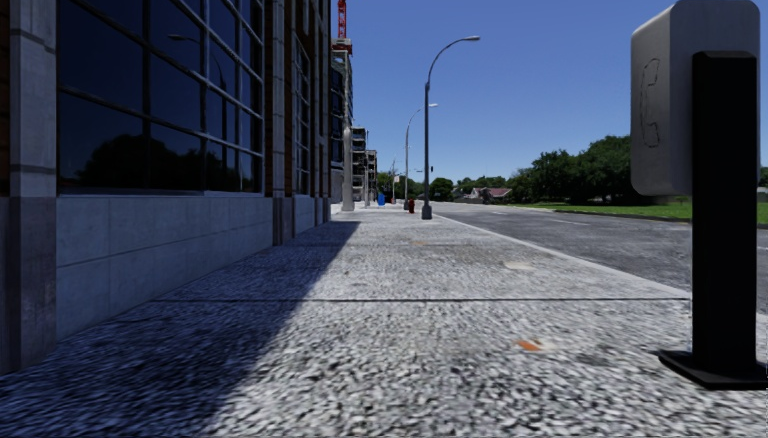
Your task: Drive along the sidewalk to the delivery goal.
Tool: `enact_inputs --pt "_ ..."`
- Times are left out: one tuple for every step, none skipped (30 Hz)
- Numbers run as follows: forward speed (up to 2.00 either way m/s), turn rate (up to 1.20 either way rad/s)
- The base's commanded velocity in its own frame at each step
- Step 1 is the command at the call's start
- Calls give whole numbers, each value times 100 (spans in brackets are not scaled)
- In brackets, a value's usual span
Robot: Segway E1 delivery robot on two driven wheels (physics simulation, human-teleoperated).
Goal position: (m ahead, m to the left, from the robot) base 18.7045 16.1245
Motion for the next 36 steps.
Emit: enact_inputs --pt "200 0" --pt "200 0" --pt "200 0" --pt "200 0" --pt "200 0" --pt "200 0" --pt "200 0" --pt "200 0" --pt "200 0" --pt "200 0" --pt "200 0" --pt "200 0" --pt "200 0" --pt "200 0" --pt "200 0" --pt "200 0" --pt "200 0" --pt "200 0" --pt "200 0" --pt "200 0" --pt "200 0" --pt "200 0" --pt "200 0" --pt "200 0" --pt "200 4" --pt "200 16" --pt "200 20" --pt "200 20" --pt "200 21" --pt "200 21" --pt "200 21" --pt "200 21" --pt "200 21" --pt "200 21" --pt "200 21" --pt "200 21"
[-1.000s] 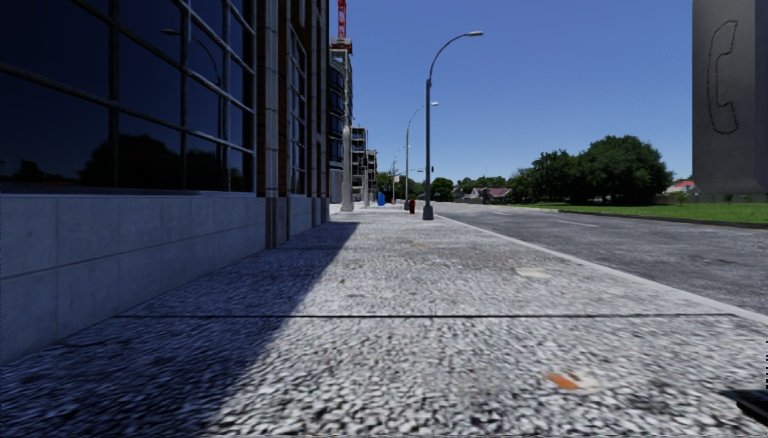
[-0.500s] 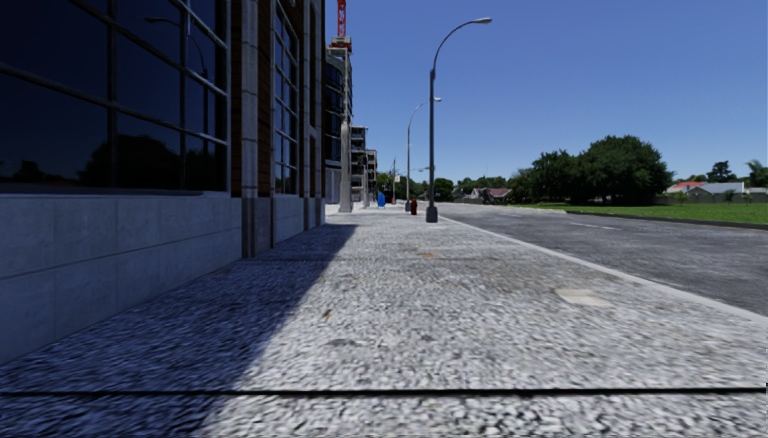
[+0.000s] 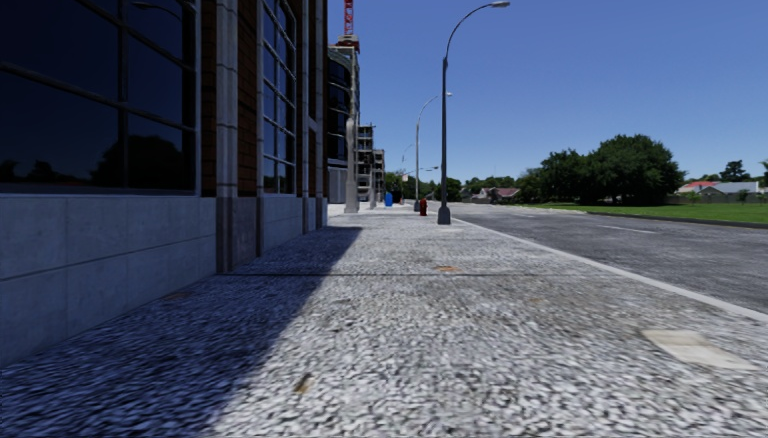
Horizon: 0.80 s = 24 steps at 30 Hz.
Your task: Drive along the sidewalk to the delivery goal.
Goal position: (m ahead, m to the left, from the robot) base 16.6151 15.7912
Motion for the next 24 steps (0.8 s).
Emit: enact_inputs --pt "200 19" --pt "200 0" --pt "200 0" --pt "200 0" --pt "200 0" --pt "200 0" --pt "200 0" --pt "200 0" --pt "200 0" --pt "200 0" --pt "200 0" --pt "200 0" --pt "200 0" --pt "200 0" --pt "200 0" --pt "200 0" --pt "200 0" --pt "200 0" --pt "200 0" --pt "200 0" --pt "200 0" --pt "200 0" --pt "200 0" --pt "200 0"
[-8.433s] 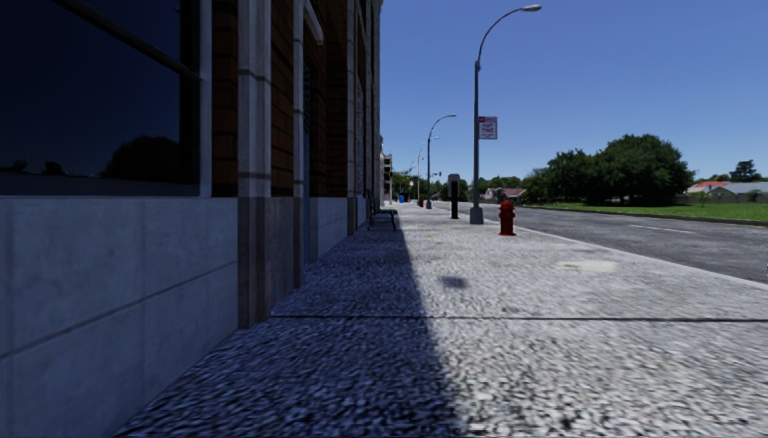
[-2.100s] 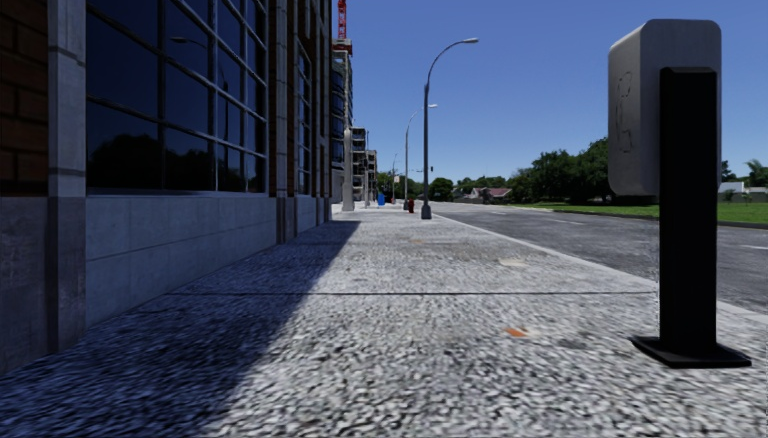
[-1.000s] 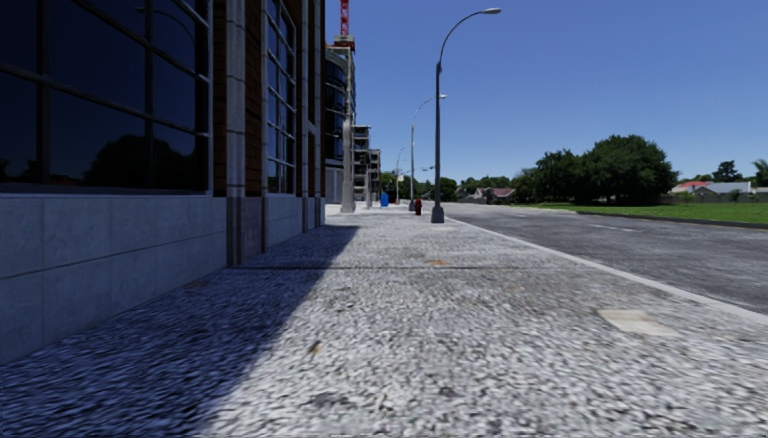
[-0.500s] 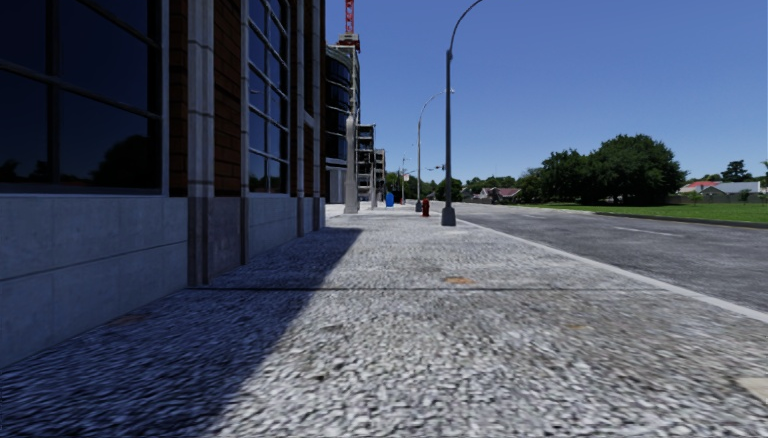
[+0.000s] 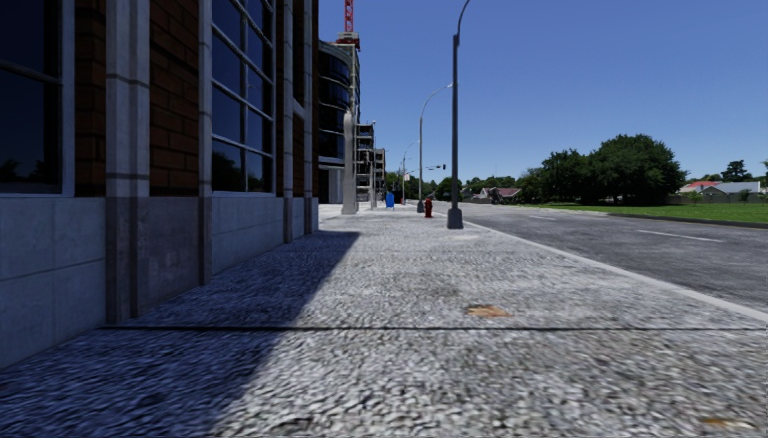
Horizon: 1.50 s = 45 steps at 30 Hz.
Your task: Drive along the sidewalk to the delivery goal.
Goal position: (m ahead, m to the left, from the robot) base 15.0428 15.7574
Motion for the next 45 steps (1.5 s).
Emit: enact_inputs --pt "200 0" --pt "200 0" --pt "200 0" --pt "200 0" --pt "200 0" --pt "200 0" --pt "200 0" --pt "200 0" --pt "200 0" --pt "200 0" --pt "200 0" --pt "200 0" --pt "200 0" --pt "200 0" --pt "200 0" --pt "200 0" --pt "200 0" --pt "200 0" --pt "200 0" --pt "200 0" --pt "200 0" --pt "200 0" --pt "200 0" --pt "200 0" --pt "200 0" --pt "200 0" --pt "200 0" --pt "200 0" --pt "200 0" --pt "200 0" --pt "200 0" --pt "200 0" --pt "200 0" --pt "200 0" --pt "200 0" --pt "200 0" --pt "200 0" --pt "200 0" --pt "200 0" --pt "200 0" --pt "200 0" --pt "200 0" --pt "200 0" --pt "200 0" --pt "200 0"
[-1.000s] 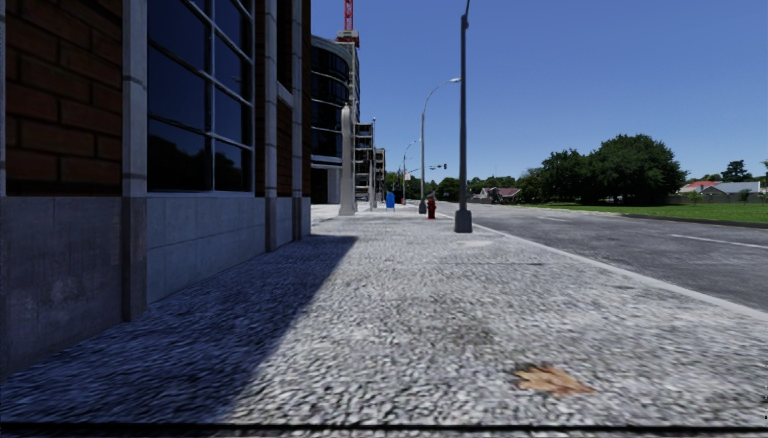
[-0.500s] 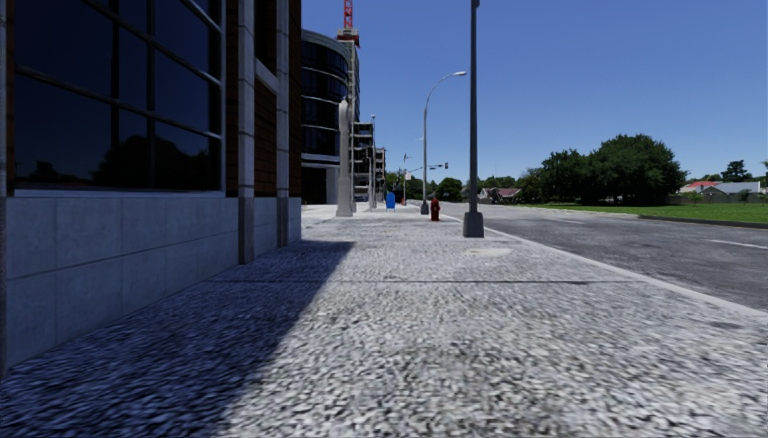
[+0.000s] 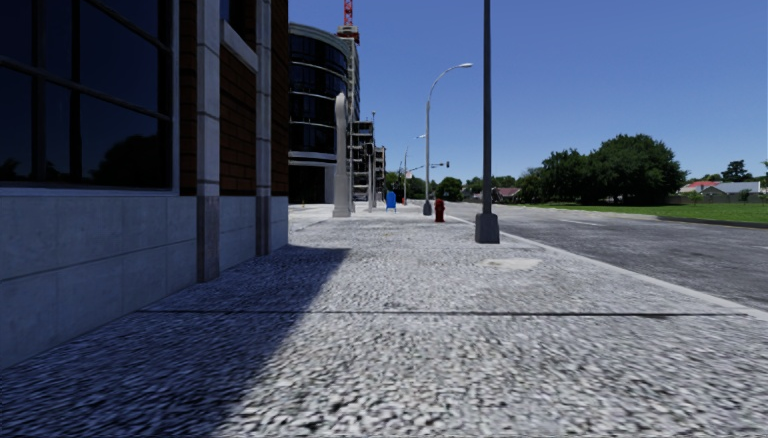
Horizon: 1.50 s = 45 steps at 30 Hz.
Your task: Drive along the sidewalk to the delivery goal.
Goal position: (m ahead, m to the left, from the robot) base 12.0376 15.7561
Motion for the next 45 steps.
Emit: enact_inputs --pt "200 0" --pt "200 0" --pt "200 0" --pt "200 0" --pt "200 0" --pt "200 0" --pt "200 0" --pt "200 0" --pt "200 0" --pt "200 0" --pt "200 0" --pt "200 0" --pt "200 0" --pt "200 0" --pt "200 0" --pt "200 0" --pt "200 0" --pt "200 0" --pt "200 0" --pt "200 0" --pt "200 0" --pt "200 0" --pt "200 0" --pt "200 0" --pt "200 0" --pt "200 0" --pt "200 0" --pt "200 0" --pt "200 0" --pt "200 0" --pt "200 0" --pt "200 0" --pt "200 0" --pt "200 0" --pt "200 0" --pt "200 0" --pt "200 0" --pt "200 0" --pt "200 0" --pt "200 0" --pt "200 0" --pt "200 0" --pt "200 0" --pt "200 0" --pt "200 0"
